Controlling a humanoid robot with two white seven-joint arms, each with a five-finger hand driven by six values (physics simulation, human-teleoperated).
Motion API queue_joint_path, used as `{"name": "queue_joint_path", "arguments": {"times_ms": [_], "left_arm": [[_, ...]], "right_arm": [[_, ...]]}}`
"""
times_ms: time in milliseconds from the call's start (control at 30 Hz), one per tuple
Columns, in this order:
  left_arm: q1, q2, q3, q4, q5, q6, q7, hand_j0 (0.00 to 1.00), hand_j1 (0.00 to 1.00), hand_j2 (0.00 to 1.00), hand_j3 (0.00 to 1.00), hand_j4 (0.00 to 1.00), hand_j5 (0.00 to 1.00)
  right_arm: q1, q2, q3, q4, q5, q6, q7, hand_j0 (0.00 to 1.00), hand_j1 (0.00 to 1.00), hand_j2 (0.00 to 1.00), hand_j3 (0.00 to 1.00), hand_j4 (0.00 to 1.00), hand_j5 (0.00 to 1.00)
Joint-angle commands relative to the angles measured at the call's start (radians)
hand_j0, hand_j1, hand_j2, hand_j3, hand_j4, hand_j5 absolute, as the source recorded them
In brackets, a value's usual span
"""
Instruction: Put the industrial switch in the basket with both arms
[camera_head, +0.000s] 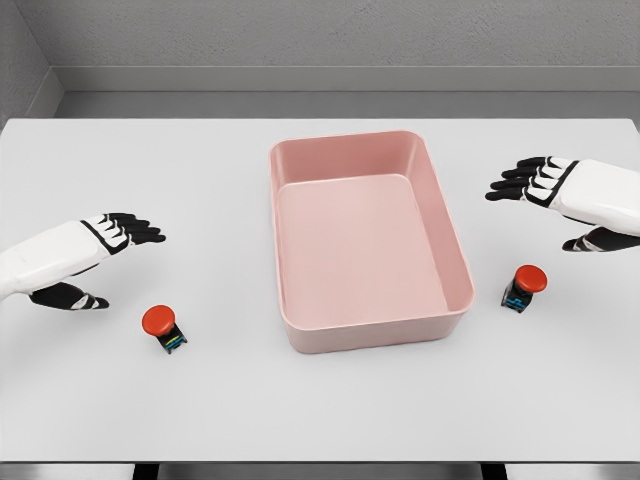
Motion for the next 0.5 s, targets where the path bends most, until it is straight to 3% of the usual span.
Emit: {"name": "queue_joint_path", "arguments": {"times_ms": [0, 133, 333, 400, 467], "left_arm": [[0.0, 0.001, 0.0, -0.002, 0.008, 0.001, 0.0, 1.0, 1.0, 1.0, 1.0, 1.0, 1.0], [0.0, 0.0, 0.0, -0.008, 0.008, 0.001, 0.0, 1.0, 1.0, 1.0, 1.0, 1.0, 1.0], [0.031, -0.005, -0.004, -0.023, -0.001, 0.001, -0.001, 1.0, 1.0, 1.0, 1.0, 1.0, 1.0], [0.041, -0.006, -0.004, -0.025, 0.0, 0.001, -0.006, 1.0, 1.0, 1.0, 1.0, 1.0, 1.0], [0.041, -0.006, -0.004, -0.025, 0.002, 0.001, -0.006, 1.0, 1.0, 1.0, 1.0, 1.0, 1.0]], "right_arm": [[0.0, -0.002, -0.001, 0.0, -0.006, 0.001, -0.001, 1.0, 1.0, 1.0, 1.0, 1.0, 1.0], [0.003, -0.011, 0.002, 0.008, -0.003, 0.001, -0.001, 1.0, 1.0, 1.0, 1.0, 1.0, 1.0], [0.058, -0.005, 0.007, 0.116, -0.023, 0.001, -0.017, 1.0, 1.0, 1.0, 1.0, 1.0, 1.0], [0.092, -0.003, 0.007, 0.126, -0.023, 0.001, -0.143, 1.0, 1.0, 1.0, 1.0, 1.0, 1.0], [0.11, 0.006, 0.008, 0.126, -0.025, 0.001, -0.157, 1.0, 1.0, 1.0, 1.0, 1.0, 1.0]]}}
